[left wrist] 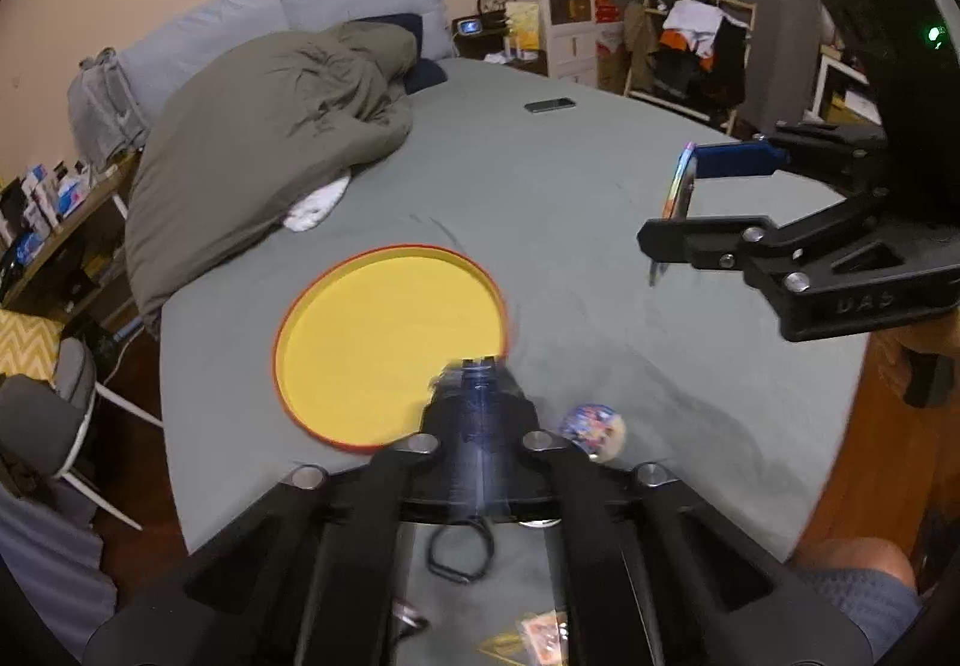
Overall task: Organize jewelry
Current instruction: 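Lift the watch out of the tray with the left tool while the right tool holds the disc, then lower the watch onto the bed beside the silver lid and open the left tool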
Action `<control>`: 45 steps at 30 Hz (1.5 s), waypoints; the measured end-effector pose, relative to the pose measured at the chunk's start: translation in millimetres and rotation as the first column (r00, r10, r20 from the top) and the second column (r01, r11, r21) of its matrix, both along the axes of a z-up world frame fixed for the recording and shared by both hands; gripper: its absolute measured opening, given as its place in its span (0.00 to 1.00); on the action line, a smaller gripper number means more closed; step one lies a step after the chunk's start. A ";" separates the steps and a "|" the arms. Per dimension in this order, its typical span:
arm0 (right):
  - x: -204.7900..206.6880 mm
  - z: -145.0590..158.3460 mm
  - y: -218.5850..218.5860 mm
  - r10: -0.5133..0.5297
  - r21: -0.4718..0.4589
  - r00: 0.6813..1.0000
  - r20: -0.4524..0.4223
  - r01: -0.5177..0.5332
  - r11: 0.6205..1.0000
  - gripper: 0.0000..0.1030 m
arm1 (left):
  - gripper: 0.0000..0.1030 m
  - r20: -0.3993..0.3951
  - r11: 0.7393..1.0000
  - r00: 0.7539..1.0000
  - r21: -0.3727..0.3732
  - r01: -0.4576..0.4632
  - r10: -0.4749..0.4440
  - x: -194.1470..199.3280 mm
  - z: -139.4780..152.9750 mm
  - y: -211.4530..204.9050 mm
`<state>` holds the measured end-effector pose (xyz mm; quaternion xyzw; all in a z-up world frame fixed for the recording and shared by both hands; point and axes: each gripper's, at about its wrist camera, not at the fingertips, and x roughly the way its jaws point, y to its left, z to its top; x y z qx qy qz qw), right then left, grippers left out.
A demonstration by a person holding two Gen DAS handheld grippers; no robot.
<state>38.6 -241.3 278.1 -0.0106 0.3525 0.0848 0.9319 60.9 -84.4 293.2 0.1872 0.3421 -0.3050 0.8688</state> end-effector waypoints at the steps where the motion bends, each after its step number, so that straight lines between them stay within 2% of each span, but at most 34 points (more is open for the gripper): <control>1: -9.2 -1.6 0.3 0.001 0.000 1.000 -0.002 -0.001 1.000 0.68 | 0.00 -0.005 1.000 1.000 -0.018 0.010 -0.010 -9.9 2.0 1.6; 6: -35.7 -21.8 2.0 0.005 0.000 0.999 -0.038 -0.005 1.000 0.68 | 0.00 -0.024 0.999 0.999 0.009 0.039 -0.039 -42.6 -19.1 -1.4; 11: -48.3 -40.2 3.0 0.008 -0.003 0.998 -0.068 -0.009 1.000 0.68 | 0.00 -0.050 0.999 0.998 0.020 0.044 -0.042 -53.7 -41.5 -1.7; 15: -50.1 -43.3 -0.8 0.005 0.001 0.997 -0.073 -0.005 1.000 0.68 | 0.00 -0.060 0.997 0.997 0.058 0.044 -0.040 -50.1 -57.9 -6.3; 20: -44.0 -55.8 -1.9 0.010 0.005 0.996 -0.090 -0.010 1.000 0.68 | 0.00 -0.128 0.994 0.992 0.106 -0.005 0.019 -26.1 -101.5 -7.7; 22: -39.4 -66.5 -2.6 0.013 0.009 0.995 -0.103 -0.013 1.000 0.68 | 0.05 -0.168 0.991 0.984 0.131 -0.028 0.051 -15.3 -124.4 -6.2; 23: -36.3 -73.8 -2.7 0.016 0.008 0.993 -0.114 -0.015 1.000 0.68 | 0.15 -0.187 0.987 0.980 0.157 -0.041 0.071 -8.8 -140.7 -5.4; 24: -33.6 -81.8 -3.3 0.021 0.010 0.992 -0.126 -0.019 1.000 0.68 | 0.31 -0.202 0.983 0.976 0.178 -0.049 0.085 -3.6 -153.5 -4.8; 26: -31.0 -94.9 -4.5 0.029 0.013 0.989 -0.147 -0.028 1.000 0.68 | 0.48 -0.245 0.976 0.964 0.212 -0.050 0.103 6.6 -182.4 -3.6; 30: -27.7 -127.2 -2.4 0.055 0.012 0.979 -0.197 -0.053 0.999 0.68 | 0.60 -0.330 0.968 0.936 0.249 -0.040 0.123 12.2 -227.3 -2.6; 33: -25.9 -149.7 -3.8 0.063 0.023 0.971 -0.231 -0.059 0.998 0.68 | 0.67 -0.394 0.957 0.906 0.289 -0.040 0.157 17.7 -254.7 -6.7; 35: -25.4 -158.3 -6.2 0.063 0.031 0.968 -0.245 -0.057 0.998 0.68 | 0.69 -0.412 0.949 0.894 0.312 -0.043 0.176 21.9 -268.1 -7.8; 40: -27.0 -171.4 -10.7 0.062 0.043 0.962 -0.266 -0.052 0.998 0.68 | 0.69 -0.403 0.946 0.898 0.323 -0.041 0.176 21.8 -275.5 -12.6; 45: -29.0 -175.7 -13.4 0.063 0.056 0.961 -0.271 -0.049 0.997 0.68 | 0.59 -0.388 0.948 0.906 0.315 -0.043 0.170 19.8 -265.8 -11.2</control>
